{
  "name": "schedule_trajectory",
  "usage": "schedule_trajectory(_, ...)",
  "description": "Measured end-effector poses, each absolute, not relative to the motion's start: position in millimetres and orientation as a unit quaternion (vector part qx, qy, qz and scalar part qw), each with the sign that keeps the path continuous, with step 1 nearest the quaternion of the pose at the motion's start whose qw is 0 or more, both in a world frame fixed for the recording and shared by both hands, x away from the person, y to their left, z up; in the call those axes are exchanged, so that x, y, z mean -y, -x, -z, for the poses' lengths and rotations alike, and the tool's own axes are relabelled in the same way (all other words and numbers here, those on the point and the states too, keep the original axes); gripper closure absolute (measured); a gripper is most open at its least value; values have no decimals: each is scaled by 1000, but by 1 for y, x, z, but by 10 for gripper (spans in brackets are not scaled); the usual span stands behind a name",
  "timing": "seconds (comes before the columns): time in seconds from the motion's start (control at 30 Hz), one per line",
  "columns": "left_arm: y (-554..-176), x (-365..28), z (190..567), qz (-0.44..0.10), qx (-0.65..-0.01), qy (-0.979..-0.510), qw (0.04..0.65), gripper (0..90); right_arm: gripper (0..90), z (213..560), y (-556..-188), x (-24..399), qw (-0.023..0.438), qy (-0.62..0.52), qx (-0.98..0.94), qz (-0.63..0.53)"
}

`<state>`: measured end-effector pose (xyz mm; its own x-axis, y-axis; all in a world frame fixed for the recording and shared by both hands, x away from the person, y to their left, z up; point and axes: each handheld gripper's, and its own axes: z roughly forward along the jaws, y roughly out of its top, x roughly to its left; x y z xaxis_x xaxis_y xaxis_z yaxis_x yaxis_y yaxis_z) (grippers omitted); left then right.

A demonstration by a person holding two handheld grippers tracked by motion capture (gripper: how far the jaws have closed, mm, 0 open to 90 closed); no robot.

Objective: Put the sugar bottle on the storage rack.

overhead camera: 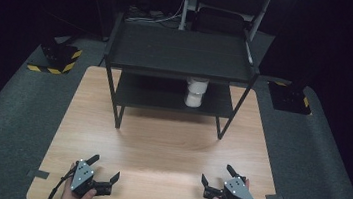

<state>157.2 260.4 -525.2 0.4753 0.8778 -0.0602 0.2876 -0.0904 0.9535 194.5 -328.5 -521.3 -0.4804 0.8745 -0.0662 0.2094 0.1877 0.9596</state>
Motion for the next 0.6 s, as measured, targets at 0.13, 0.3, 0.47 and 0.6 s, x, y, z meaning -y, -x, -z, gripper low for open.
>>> schedule_trajectory(0.13, -157, -260, 525, -284, -425, -684, 520, 5, 0, 519, -196, 328, 323, -398, -701, -495)
schedule_trajectory(0.3, -157, -259, 524, -285, -424, -685, 519, 5, 0, 517, -197, 326, 325, -393, -710, -486)
schedule_trajectory(0.47, -158, -259, 523, -284, -424, -688, 516, 5, 0, 517, -197, 325, 325, -392, -711, -484)
schedule_trajectory(0.6, -159, -259, 523, -284, -425, -688, 515, 5, 0, 517, -198, 326, 323, -390, -713, -485)
